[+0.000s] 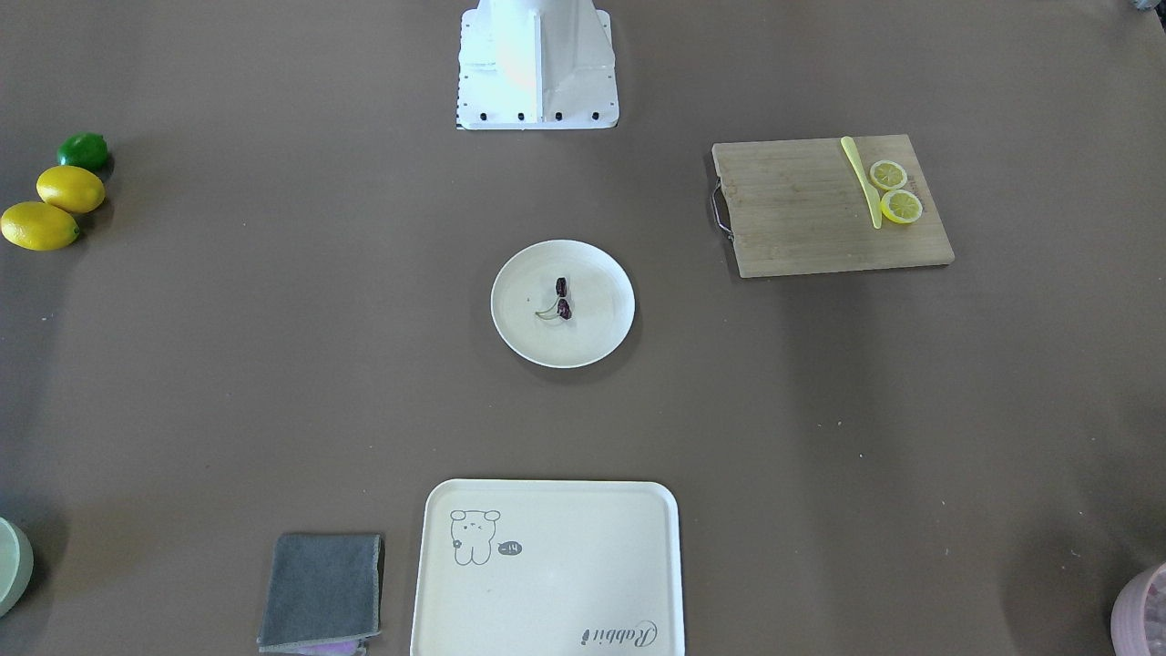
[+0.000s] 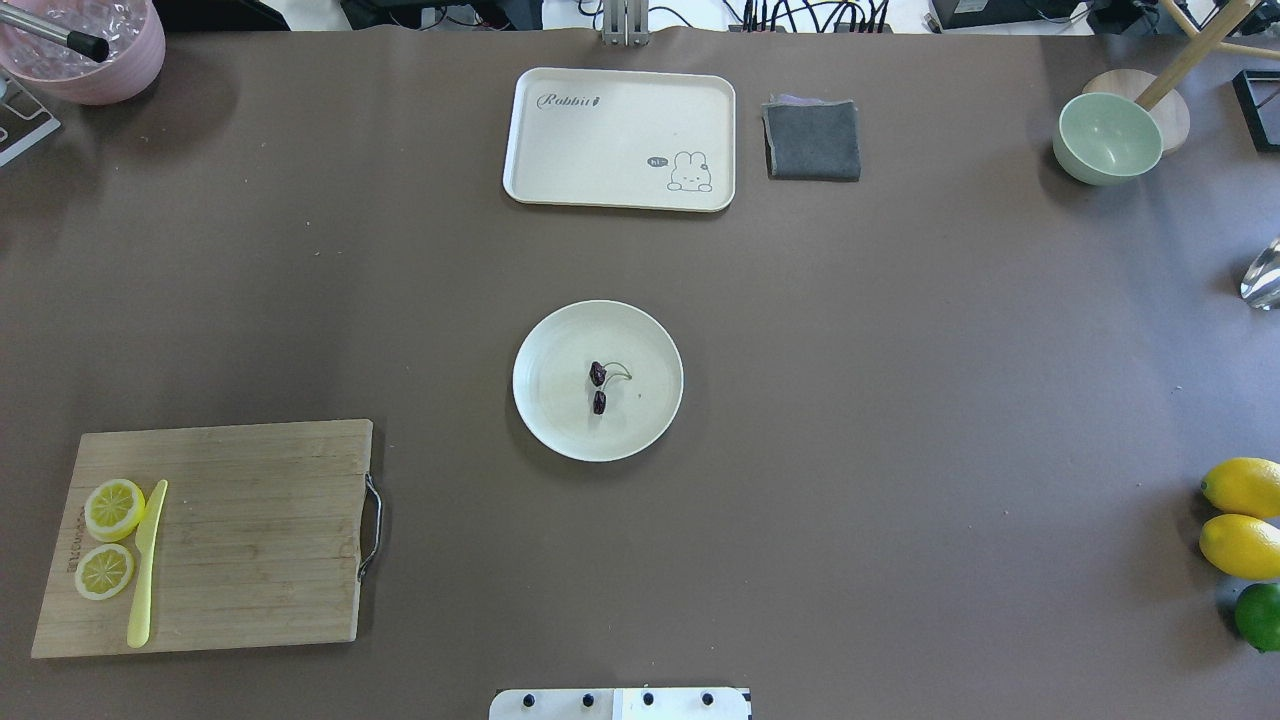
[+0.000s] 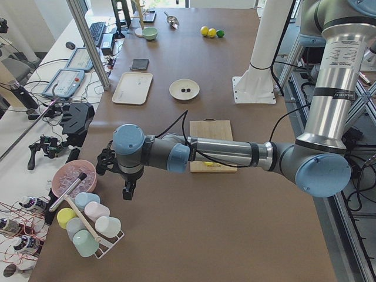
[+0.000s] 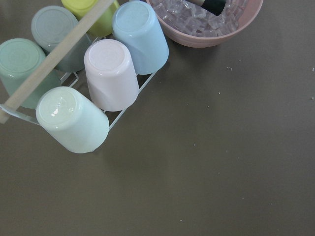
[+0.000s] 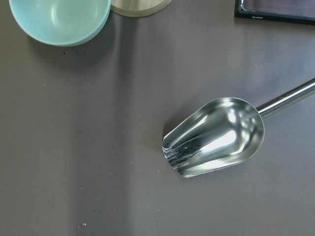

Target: Place red cherry on plate

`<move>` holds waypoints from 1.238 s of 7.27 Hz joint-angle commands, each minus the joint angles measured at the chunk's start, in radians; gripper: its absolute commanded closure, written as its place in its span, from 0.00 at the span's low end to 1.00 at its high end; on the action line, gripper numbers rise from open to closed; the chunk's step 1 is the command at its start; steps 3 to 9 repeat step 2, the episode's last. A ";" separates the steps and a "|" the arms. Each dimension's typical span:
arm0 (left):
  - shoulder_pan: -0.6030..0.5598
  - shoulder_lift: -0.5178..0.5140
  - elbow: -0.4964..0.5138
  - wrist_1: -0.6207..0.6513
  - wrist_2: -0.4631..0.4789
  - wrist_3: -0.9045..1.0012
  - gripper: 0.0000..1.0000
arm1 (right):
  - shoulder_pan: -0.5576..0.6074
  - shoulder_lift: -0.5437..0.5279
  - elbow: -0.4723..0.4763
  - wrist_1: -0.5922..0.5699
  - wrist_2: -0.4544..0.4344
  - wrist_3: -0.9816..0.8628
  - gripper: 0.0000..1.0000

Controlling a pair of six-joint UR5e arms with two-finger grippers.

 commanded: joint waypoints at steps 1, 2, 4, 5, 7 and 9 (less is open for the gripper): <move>0.001 -0.001 -0.002 0.000 0.000 -0.004 0.02 | 0.000 0.000 0.001 0.000 -0.001 0.000 0.00; 0.001 -0.002 -0.002 0.000 -0.002 -0.005 0.02 | 0.000 0.000 0.001 0.000 -0.001 0.000 0.00; 0.001 -0.002 -0.002 0.000 -0.002 -0.005 0.02 | 0.000 0.000 0.001 0.000 -0.001 0.000 0.00; 0.001 -0.002 -0.002 0.000 -0.002 -0.005 0.02 | 0.000 0.000 0.001 0.000 -0.001 0.000 0.00; 0.001 -0.002 -0.002 0.000 -0.002 -0.005 0.02 | 0.000 0.000 0.001 0.000 -0.001 0.000 0.00; 0.001 -0.002 -0.002 0.000 -0.002 -0.005 0.02 | 0.000 0.000 0.001 0.000 -0.001 0.000 0.00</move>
